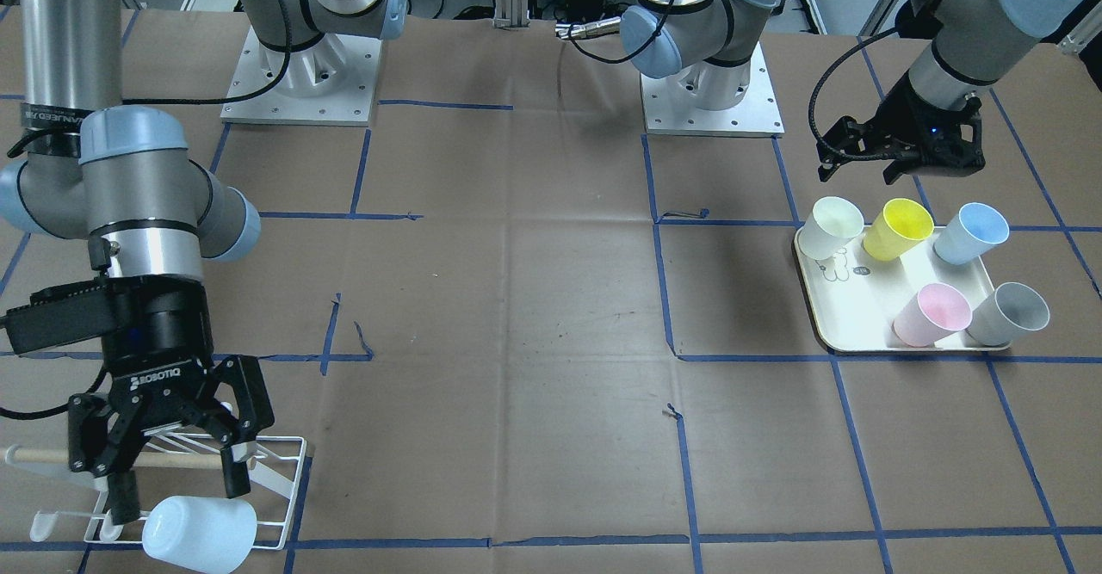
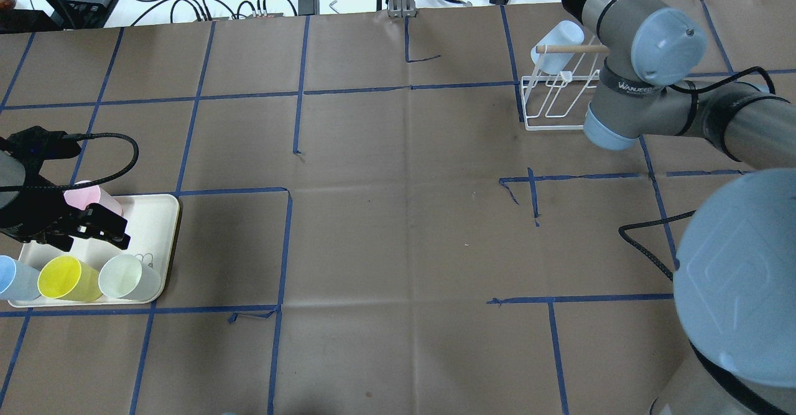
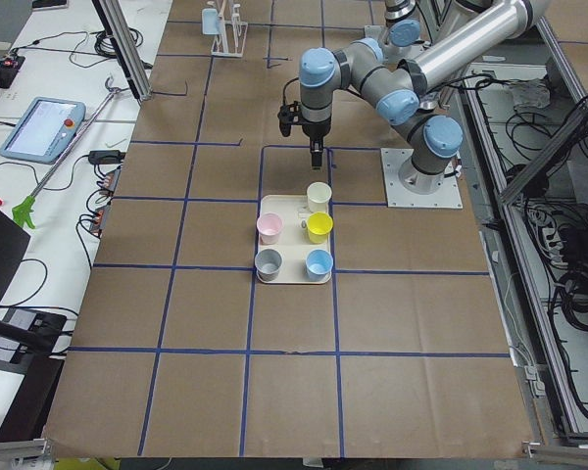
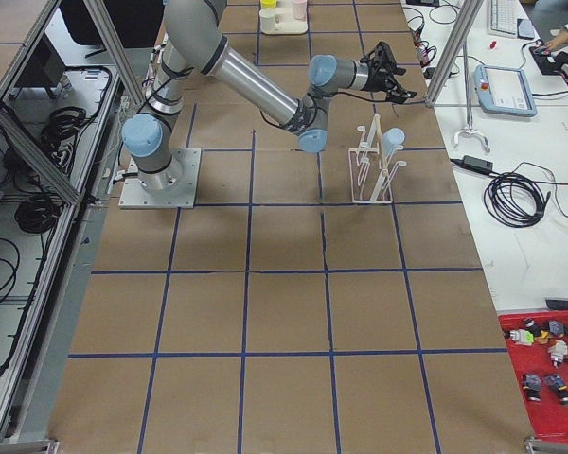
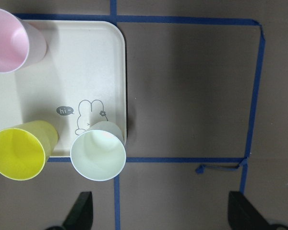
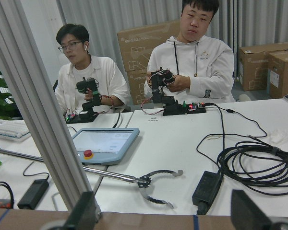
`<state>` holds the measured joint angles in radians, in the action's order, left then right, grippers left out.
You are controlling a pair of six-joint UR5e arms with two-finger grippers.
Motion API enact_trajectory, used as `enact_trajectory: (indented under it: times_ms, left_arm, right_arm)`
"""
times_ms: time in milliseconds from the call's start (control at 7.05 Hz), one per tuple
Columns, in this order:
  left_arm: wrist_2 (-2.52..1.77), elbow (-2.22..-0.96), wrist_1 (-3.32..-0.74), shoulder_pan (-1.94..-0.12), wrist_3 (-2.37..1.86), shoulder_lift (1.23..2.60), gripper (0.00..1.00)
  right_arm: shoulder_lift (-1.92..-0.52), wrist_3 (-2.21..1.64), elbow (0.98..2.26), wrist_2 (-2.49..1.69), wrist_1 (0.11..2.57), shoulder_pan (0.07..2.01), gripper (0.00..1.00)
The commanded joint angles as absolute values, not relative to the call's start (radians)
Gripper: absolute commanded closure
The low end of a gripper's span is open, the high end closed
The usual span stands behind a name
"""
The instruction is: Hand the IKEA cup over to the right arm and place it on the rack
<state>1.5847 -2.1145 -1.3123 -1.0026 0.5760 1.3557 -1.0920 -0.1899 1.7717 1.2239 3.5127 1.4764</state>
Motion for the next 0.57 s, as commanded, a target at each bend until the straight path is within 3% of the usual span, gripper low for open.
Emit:
enact_trajectory:
  times_ms: [0, 425]
  left_arm:
    - [1.583, -2.242, -1.136, -0.993, 0.588, 1.382, 0.03]
    - [1.586, -2.394, -0.900, -0.992, 0.597, 1.445, 0.04]
  right_arm:
    - [-1.179, -0.610, 1.853, 1.216, 3.516, 1.573, 0.01]
    - [-1.233, -1.034, 1.951, 1.218, 3.590, 1.660, 0.01]
